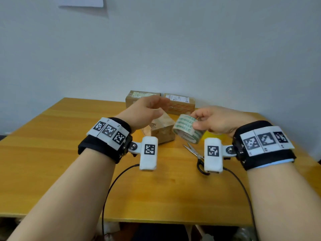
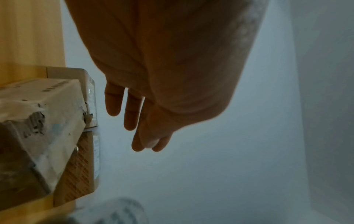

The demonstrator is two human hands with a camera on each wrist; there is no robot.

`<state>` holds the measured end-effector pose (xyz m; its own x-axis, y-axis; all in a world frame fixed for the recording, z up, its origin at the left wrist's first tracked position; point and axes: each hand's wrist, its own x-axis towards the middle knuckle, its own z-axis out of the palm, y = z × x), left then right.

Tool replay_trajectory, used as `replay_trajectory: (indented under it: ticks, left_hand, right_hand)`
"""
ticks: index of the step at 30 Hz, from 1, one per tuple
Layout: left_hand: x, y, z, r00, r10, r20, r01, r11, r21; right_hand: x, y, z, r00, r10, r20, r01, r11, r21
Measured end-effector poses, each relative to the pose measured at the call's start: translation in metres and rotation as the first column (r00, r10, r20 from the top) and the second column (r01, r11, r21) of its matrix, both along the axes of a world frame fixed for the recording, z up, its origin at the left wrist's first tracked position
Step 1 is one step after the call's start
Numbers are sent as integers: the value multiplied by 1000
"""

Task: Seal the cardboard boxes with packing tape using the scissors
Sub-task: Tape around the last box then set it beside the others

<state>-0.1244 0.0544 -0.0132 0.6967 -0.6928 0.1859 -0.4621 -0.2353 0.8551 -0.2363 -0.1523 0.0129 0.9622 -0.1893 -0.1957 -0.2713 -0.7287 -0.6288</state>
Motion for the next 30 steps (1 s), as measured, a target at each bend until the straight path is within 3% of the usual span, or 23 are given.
replay_trajectory:
  ticks: [3, 9, 15, 22, 30]
  left_hand:
    - [3, 4, 6, 997, -52, -64, 52, 999, -3]
    - [4, 13, 9, 993, -85, -76, 79, 994, -77]
    - [9, 21, 6, 995, -13, -101, -4, 987, -163]
    - [14, 34, 14, 996, 80, -45, -88, 969, -230]
    - [18, 45, 19, 974, 222, 38, -212, 961, -177]
  right_hand:
    - [7, 16, 19, 994, 107, 29, -109, 990, 86]
    - [23, 37, 26, 974, 226, -2, -226, 974, -12]
    - [31, 50, 23, 980, 201, 11, -199, 975, -102]
    - [41, 69, 32, 981, 182, 69, -179, 982, -57]
    - [48, 89, 39, 991, 126, 49, -117, 982, -150]
